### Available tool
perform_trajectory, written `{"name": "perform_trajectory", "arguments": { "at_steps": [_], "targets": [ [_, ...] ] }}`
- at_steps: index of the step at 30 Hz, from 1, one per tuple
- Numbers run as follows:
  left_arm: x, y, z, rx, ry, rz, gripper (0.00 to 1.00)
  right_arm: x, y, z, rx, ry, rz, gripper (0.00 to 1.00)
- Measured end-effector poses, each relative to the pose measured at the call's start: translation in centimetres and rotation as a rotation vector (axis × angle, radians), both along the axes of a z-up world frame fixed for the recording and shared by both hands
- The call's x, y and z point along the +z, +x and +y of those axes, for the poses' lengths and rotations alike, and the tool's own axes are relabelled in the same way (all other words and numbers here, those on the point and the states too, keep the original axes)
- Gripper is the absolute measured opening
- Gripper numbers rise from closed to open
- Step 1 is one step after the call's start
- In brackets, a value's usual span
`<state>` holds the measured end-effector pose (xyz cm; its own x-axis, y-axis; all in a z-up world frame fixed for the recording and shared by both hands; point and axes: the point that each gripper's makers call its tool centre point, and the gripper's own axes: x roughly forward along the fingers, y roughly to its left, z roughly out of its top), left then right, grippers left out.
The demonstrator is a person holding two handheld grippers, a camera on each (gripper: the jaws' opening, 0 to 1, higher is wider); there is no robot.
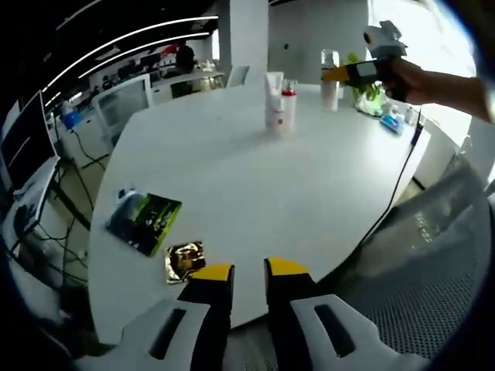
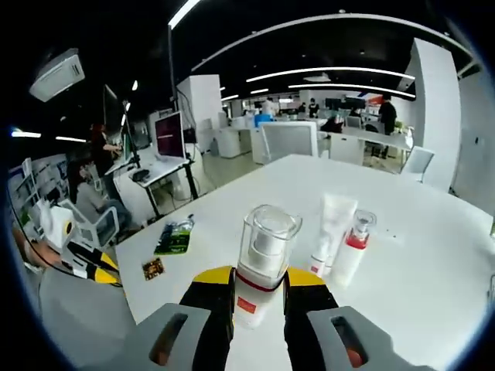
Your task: Arrange the skincare products in the storage area until every visible bottle or jar stands upright without overlapping.
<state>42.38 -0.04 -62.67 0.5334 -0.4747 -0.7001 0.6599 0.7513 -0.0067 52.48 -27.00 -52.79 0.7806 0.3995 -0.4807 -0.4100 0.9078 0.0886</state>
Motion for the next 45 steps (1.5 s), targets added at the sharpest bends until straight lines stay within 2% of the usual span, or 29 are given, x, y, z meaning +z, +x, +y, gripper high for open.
{"name": "perform_trajectory", "arguments": {
  "at_steps": [5,10,21,38,45],
  "targets": [
    [-0.1,-0.2,-0.1,0.003,-0.010,0.013,0.15,-1.4,0.5,-1.2,-0.027,-0.008,0.021,0.17],
    [-0.7,-0.5,0.0,-0.013,0.020,0.037,0.13,-2.9,0.8,-2.1,-0.040,-0.032,0.047,0.17],
    [-0.7,-0.4,0.0,-0.006,0.014,0.038,0.11,-5.3,1.9,-3.5,-0.049,-0.074,0.077,0.17],
    [-0.8,-0.5,0.2,-0.002,0.022,0.045,0.10,-6.8,3.1,-3.8,-0.032,-0.128,0.083,0.17],
    [-0.9,-0.5,0.3,0.001,0.030,0.047,0.09,-8.0,3.4,-4.3,-0.025,-0.154,0.081,0.17]
  ]
}}
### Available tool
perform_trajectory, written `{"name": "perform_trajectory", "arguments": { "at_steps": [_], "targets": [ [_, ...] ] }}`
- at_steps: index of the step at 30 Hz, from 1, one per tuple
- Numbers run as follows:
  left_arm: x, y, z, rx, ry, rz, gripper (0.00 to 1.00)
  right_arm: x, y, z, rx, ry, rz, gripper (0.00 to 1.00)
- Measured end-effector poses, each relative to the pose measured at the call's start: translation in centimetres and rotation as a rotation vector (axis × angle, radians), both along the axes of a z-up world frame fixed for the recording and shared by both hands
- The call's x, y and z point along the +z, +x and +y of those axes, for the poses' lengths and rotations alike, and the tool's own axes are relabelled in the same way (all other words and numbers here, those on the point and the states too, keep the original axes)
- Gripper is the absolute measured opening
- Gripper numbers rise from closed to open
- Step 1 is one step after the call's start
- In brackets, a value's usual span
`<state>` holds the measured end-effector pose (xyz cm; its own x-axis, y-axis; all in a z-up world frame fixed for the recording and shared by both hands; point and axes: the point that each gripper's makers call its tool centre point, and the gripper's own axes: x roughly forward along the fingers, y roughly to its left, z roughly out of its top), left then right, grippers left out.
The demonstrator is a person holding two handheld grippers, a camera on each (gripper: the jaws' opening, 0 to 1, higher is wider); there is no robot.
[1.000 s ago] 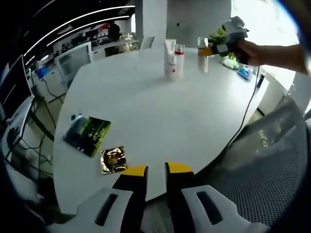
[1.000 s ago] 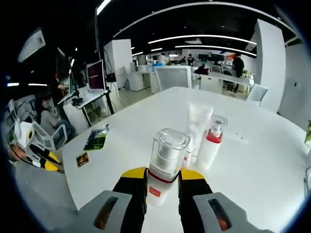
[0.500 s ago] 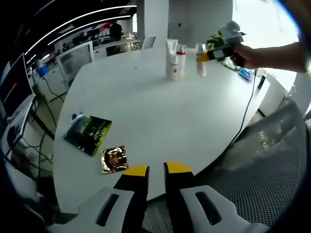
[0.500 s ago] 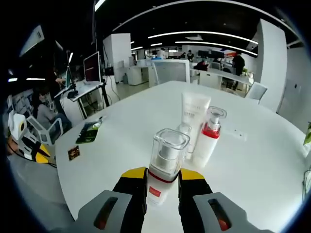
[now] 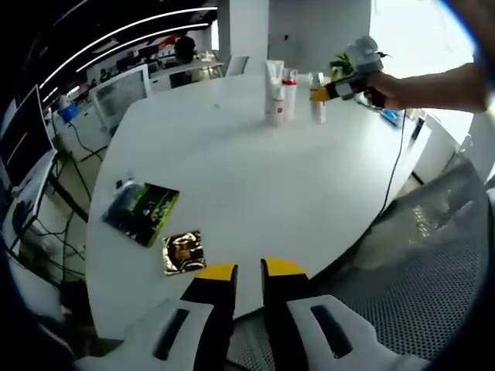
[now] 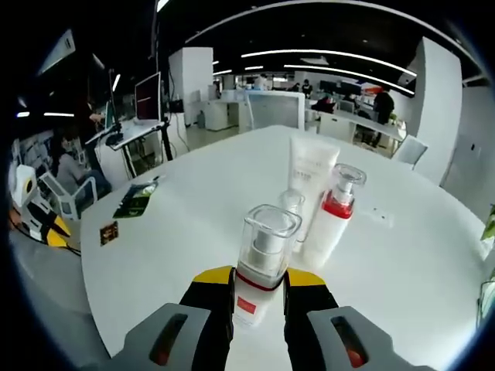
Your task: Arrange the skincare products in the storage area until every visible bottle or jar stands upright without overlapping.
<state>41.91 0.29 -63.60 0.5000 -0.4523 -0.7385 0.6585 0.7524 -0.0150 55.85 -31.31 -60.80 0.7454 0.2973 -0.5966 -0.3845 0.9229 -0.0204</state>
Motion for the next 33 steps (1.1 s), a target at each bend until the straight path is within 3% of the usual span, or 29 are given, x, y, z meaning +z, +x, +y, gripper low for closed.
{"name": "perform_trajectory", "arguments": {
  "at_steps": [9,33],
  "targets": [
    [-0.2,-0.1,0.2,-0.002,0.017,0.006,0.09,-0.5,1.1,-0.6,-0.013,0.010,-0.032,0.17],
    [-0.9,-0.5,0.2,-0.028,0.048,0.030,0.07,-1.9,2.8,-1.2,0.004,-0.026,-0.047,0.17]
  ]
}}
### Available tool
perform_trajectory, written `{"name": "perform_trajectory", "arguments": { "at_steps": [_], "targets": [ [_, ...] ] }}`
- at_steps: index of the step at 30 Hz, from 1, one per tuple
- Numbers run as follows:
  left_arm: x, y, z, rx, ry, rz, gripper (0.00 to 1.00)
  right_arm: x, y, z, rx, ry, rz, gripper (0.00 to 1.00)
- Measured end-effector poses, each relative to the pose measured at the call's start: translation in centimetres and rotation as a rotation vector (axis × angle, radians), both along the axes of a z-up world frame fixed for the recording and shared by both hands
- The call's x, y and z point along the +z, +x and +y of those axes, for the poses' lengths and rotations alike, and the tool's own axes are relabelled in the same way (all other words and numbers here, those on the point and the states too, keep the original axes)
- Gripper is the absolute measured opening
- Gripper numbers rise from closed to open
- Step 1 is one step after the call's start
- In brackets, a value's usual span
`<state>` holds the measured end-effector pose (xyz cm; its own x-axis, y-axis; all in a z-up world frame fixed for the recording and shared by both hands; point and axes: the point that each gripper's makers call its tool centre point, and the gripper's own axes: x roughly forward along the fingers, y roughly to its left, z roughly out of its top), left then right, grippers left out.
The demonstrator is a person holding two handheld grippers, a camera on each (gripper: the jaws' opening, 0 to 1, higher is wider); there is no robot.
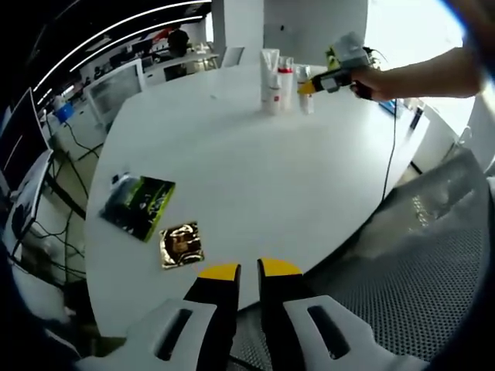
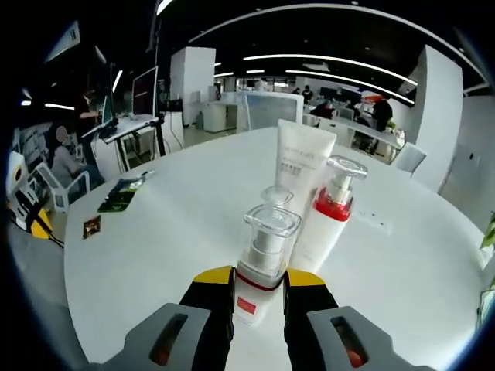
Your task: Arrange the skincare products in the storage area until every visible bottle or jar stands upright without overlapping.
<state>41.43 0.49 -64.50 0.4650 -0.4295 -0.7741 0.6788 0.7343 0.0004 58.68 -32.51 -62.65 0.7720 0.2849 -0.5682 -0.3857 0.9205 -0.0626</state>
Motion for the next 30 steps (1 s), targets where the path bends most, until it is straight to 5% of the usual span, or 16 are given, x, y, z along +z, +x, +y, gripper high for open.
{"name": "perform_trajectory", "arguments": {
  "at_steps": [30],
  "targets": [
    [-0.8,-0.5,0.2,-0.020,0.044,0.029,0.05,-1.0,2.2,-0.7,-0.019,0.017,-0.050,0.17]
  ]
}}
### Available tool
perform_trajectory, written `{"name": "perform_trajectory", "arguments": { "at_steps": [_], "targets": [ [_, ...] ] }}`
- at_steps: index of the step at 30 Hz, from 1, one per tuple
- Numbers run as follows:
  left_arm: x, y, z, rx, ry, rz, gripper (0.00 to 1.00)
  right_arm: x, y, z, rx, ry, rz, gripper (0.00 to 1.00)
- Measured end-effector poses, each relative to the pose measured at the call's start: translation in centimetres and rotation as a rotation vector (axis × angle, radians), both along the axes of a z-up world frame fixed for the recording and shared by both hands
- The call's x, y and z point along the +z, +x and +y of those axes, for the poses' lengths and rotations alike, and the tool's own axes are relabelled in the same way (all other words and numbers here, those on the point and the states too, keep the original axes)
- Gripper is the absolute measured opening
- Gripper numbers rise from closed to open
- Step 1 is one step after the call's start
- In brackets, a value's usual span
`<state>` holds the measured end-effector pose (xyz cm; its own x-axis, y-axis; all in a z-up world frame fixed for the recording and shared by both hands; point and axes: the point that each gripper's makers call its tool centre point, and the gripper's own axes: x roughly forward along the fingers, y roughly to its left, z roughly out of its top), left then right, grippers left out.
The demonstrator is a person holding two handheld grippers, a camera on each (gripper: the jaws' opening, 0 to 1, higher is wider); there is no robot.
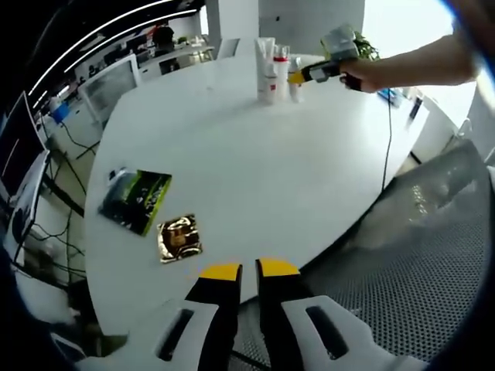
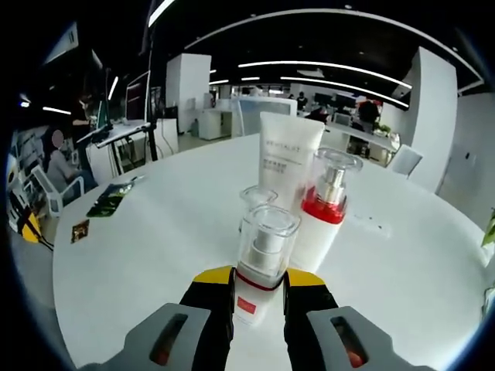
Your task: Arrange the skincare products in the storage area until every visible bottle or jar stands upright without overlapping.
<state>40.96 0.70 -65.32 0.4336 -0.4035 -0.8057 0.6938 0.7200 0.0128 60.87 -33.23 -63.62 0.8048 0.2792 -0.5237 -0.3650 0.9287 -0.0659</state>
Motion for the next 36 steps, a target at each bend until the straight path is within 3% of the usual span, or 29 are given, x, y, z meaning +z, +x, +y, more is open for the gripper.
{"name": "perform_trajectory", "arguments": {
  "at_steps": [9,13,36],
  "targets": [
    [-0.1,-0.1,0.0,-0.006,0.005,0.008,0.05,-0.6,0.3,-0.6,-0.009,0.001,-0.001,0.17],
    [-0.2,-0.2,0.0,-0.009,0.010,0.013,0.05,-0.4,0.6,-0.5,-0.010,0.014,-0.035,0.17],
    [-1.0,-1.0,-0.4,-0.061,0.034,0.051,0.04,-1.5,1.9,-0.7,-0.058,0.027,-0.104,0.17]
  ]
}}
